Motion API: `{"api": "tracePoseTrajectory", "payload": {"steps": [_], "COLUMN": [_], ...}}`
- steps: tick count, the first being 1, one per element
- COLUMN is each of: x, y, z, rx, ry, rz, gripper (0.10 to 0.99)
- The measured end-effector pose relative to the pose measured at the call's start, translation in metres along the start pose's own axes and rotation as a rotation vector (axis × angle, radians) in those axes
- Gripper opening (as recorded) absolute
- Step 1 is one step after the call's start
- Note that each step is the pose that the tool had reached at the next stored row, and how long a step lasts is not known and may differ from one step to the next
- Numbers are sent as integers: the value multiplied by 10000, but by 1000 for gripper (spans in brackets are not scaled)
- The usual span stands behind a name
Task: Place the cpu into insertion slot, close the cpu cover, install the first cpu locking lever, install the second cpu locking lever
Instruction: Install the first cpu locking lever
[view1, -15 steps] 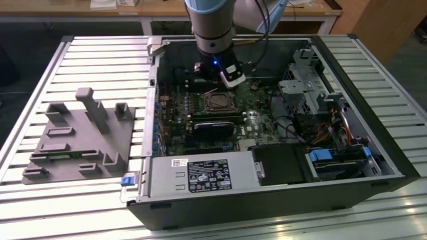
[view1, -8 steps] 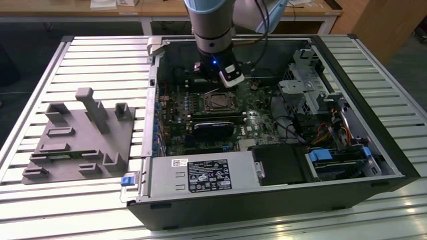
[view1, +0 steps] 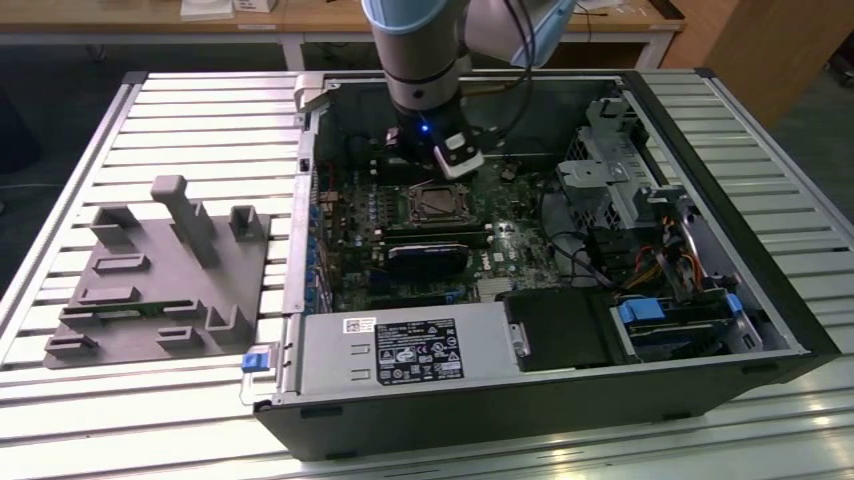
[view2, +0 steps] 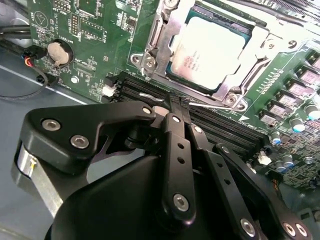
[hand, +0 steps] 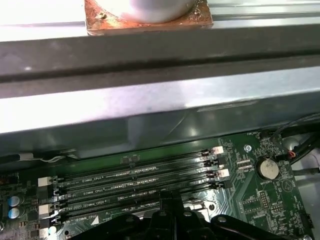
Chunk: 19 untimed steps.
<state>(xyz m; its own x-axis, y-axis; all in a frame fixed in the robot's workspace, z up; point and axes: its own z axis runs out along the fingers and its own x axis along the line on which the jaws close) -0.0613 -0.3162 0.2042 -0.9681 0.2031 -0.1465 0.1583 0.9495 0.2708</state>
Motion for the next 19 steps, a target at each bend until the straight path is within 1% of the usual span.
{"api": "tracePoseTrajectory", "payload": {"steps": [4, 7, 10, 13, 16, 19], "x": [25, 37, 43, 47, 50, 53], "y": [-5, 8, 27, 34, 35, 37], "z": [22, 35, 48, 60, 75, 89], "rx": [-10, -14, -6, 31, 111, 171], "ry": [-68, -116, -131, -179, -245, -284], "rz": [-18, -31, -14, 142, 339, 441], "gripper": [106, 106, 106, 106, 106, 106]}}
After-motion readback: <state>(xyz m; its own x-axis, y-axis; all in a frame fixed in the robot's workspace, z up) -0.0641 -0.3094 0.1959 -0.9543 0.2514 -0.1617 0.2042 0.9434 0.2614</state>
